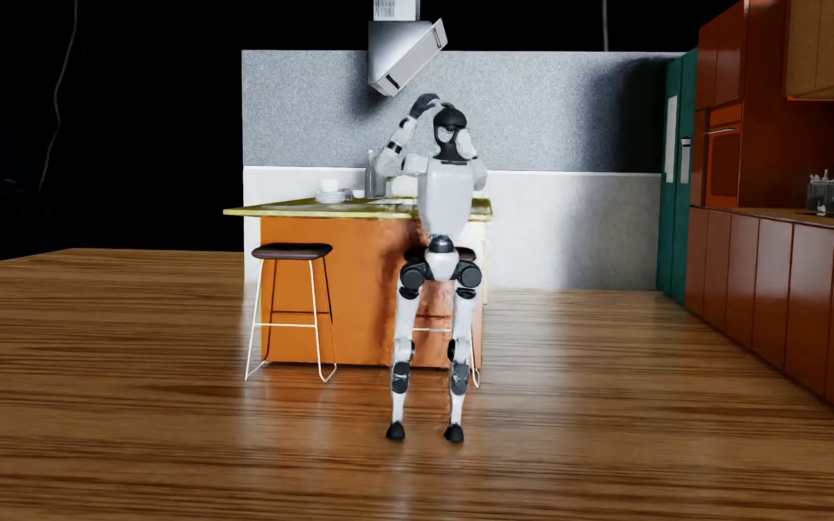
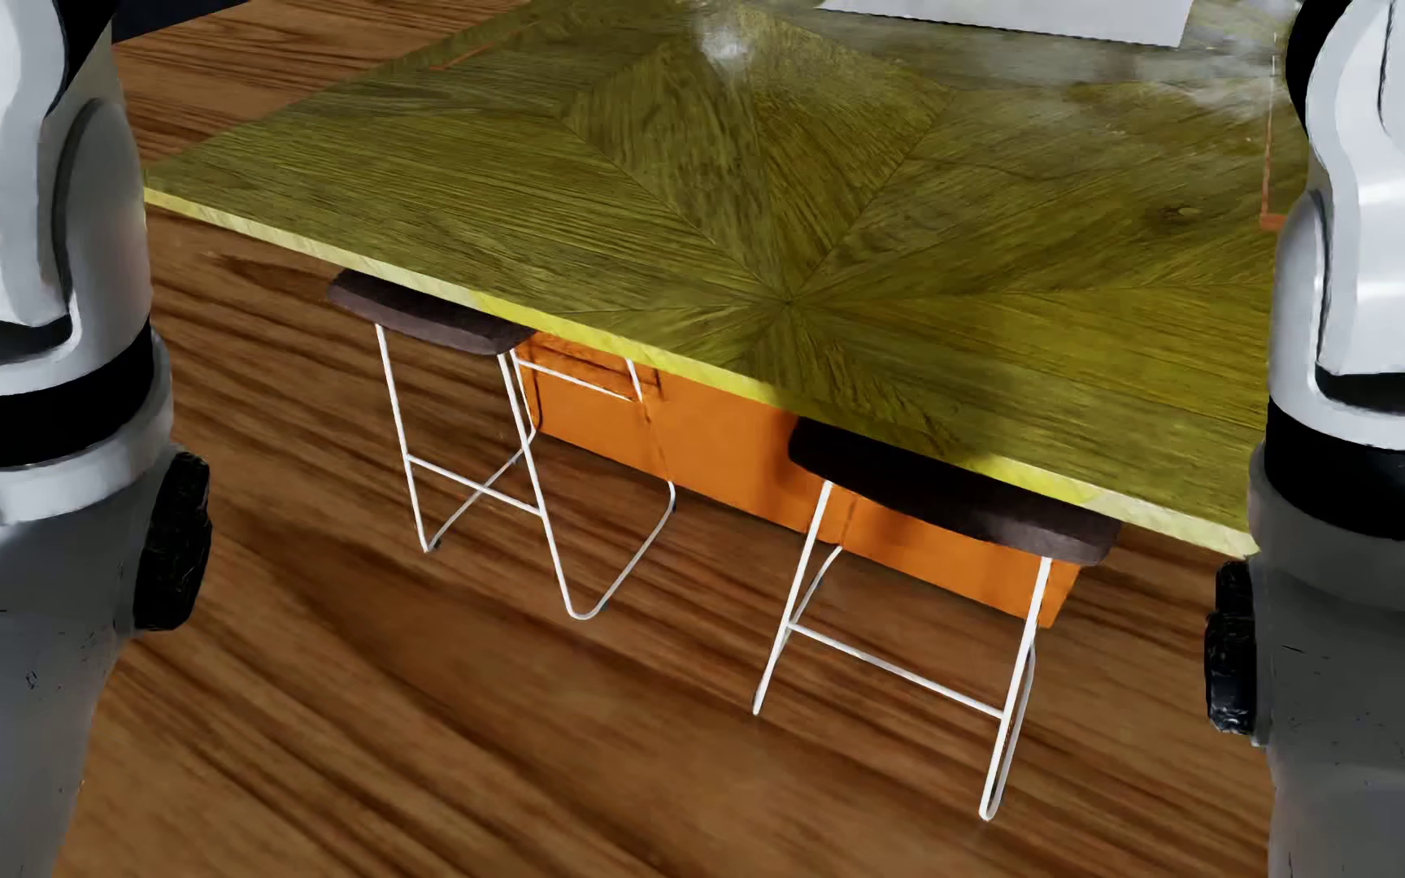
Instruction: Wait
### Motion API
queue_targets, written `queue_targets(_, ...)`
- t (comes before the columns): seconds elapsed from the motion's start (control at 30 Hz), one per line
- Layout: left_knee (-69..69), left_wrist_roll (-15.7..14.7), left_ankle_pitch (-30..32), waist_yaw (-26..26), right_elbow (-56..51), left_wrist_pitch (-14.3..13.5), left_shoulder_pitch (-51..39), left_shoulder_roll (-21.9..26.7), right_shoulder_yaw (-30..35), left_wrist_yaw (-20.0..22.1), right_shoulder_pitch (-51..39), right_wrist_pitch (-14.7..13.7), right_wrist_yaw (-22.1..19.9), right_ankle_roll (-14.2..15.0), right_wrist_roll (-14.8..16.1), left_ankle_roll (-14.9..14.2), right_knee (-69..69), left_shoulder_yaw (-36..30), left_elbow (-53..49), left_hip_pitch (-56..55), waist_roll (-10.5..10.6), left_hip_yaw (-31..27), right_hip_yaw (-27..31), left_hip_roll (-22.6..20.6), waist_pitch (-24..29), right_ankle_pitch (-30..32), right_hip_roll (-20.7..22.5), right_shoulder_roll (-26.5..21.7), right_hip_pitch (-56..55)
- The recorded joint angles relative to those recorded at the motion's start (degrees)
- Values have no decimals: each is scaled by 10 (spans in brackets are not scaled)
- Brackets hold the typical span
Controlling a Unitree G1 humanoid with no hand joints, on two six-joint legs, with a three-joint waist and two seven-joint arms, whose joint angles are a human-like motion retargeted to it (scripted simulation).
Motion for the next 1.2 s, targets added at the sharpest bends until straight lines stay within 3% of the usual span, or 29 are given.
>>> queue_targets(0.13,0,0,3,-12,-49,0,4,6,-23,0,-16,0,0,0,0,0,-11,6,-1,-4,-7,0,0,1,2,14,0,0,-1)
queue_targets(0.27,2,0,5,-19,-104,0,25,10,-37,0,-34,0,0,0,0,0,19,15,-11,-1,-9,0,0,2,22,-17,0,-1,-7)
queue_targets(0.4,-2,0,13,-28,-103,0,48,28,-32,0,-37,0,0,0,0,0,-9,23,-14,-12,-19,0,0,6,11,17,3,1,-11)
queue_targets(0.6,-2,0,22,-29,-107,0,80,41,-24,0,-36,0,0,0,0,0,9,38,-25,-12,-21,0,0,6,12,-1,2,0,-21)
queue_targets(0.7,-6,0,40,-34,-138,0,219,70,-12,0,79,0,0,0,0,0,9,35,-82,-20,-21,0,0,4,2,8,1,-7,-32)
queue_targets(0.8,-12,0,51,-34,-164,0,508,83,92,0,340,0,0,0,0,0,-14,-38,-119,-25,-9,0,0,1,-7,42,-4,-11,-33)
queue_targets(0.9,-11,0,71,-43,-22,0,789,42,192,0,605,0,0,0,0,0,-32,-131,25,-47,6,0,0,-6,-12,92,-10,36,-41)
queue_targets(0.97,-5,0,84,-46,138,0,889,-1,211,0,711,0,0,0,0,0,-39,-163,190,-62,16,0,0,-12,-10,120,-16,74,-45)
queue_targets(1.07,12,0,108,-55,363,0,926,-26,246,0,761,0,0,0,0,0,-51,-208,398,-93,19,0,0,-18,3,175,-25,105,-54)
queue_targets(1.2,42,0,87,-56,573,0,898,-27,364,0,738,0,0,0,0,0,-57,-288,591,-129,15,0,0,-16,13,210,-32,104,-70)
